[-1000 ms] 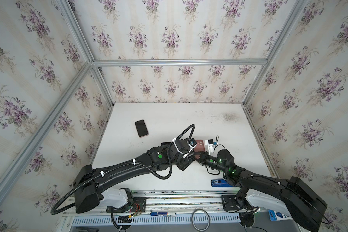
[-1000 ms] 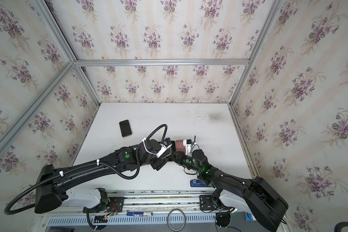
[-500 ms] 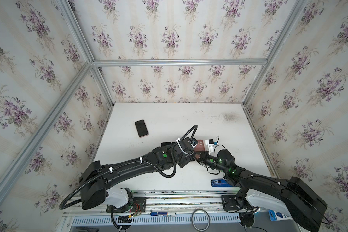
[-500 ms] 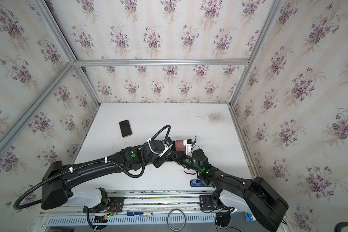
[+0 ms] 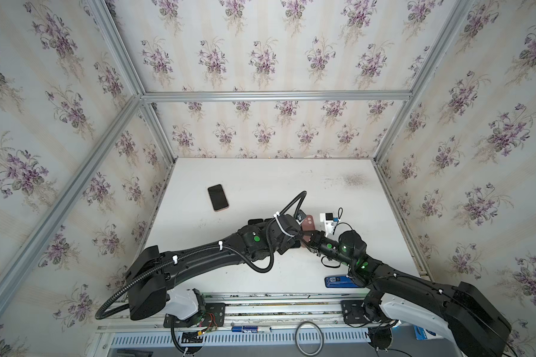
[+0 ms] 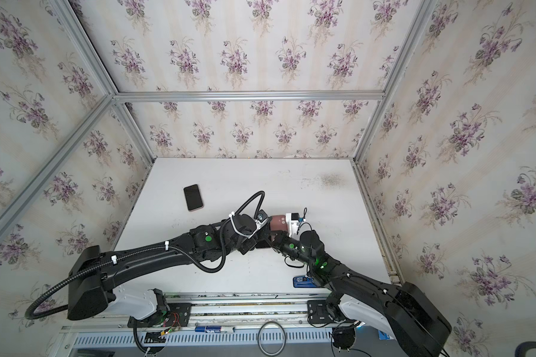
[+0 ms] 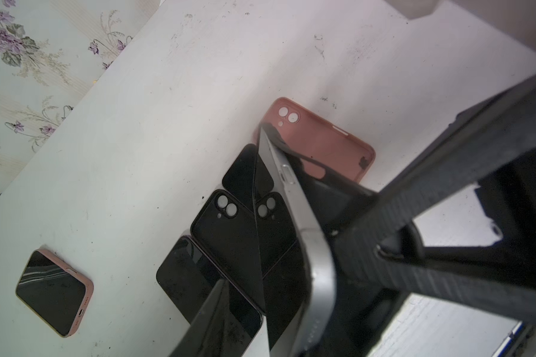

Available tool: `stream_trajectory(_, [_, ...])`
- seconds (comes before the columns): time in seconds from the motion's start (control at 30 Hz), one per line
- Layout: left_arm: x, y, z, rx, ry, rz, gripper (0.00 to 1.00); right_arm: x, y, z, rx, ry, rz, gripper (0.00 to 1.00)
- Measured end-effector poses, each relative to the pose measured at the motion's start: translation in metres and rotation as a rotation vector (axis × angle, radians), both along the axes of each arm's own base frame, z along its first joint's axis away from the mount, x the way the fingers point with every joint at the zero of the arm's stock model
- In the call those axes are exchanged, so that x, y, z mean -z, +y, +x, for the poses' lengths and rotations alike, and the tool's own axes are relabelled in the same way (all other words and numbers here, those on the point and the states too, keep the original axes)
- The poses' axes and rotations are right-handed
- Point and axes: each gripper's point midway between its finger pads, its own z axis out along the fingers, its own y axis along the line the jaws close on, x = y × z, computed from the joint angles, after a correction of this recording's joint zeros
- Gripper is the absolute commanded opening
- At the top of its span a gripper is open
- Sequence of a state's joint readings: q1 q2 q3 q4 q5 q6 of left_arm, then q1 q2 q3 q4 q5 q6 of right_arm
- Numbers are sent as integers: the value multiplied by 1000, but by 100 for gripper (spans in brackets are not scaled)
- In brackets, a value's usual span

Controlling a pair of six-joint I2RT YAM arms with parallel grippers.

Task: Take the phone out of the phone case
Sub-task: Remove the phone case from the phone.

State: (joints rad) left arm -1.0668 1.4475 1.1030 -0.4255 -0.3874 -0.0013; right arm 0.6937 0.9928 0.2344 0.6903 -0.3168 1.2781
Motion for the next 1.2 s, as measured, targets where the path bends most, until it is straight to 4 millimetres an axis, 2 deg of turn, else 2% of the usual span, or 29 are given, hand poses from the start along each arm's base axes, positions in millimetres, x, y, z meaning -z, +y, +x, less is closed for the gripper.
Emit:
stream_trajectory(0.33, [-2, -8, -6, 45, 27, -28, 8, 1, 1, -1, -7, 10, 3, 0])
stream_trajectory(0.5, [-1, -8, -10, 60, 46, -31, 0, 2, 2, -2, -18, 19, 8, 0])
stream_trajectory(0.77, [-7, -1, -14, 59, 40, -47, 0, 1, 3, -8, -39, 28, 36, 0])
stream_trajectory(1.07, [-48, 18, -12, 20, -65, -100, 0, -18, -5, -18, -36, -16, 93, 0])
stream_trajectory(1.2, [-61, 22, -5, 14, -119, -74, 0, -10, -18, -15, 33, 24, 64, 0])
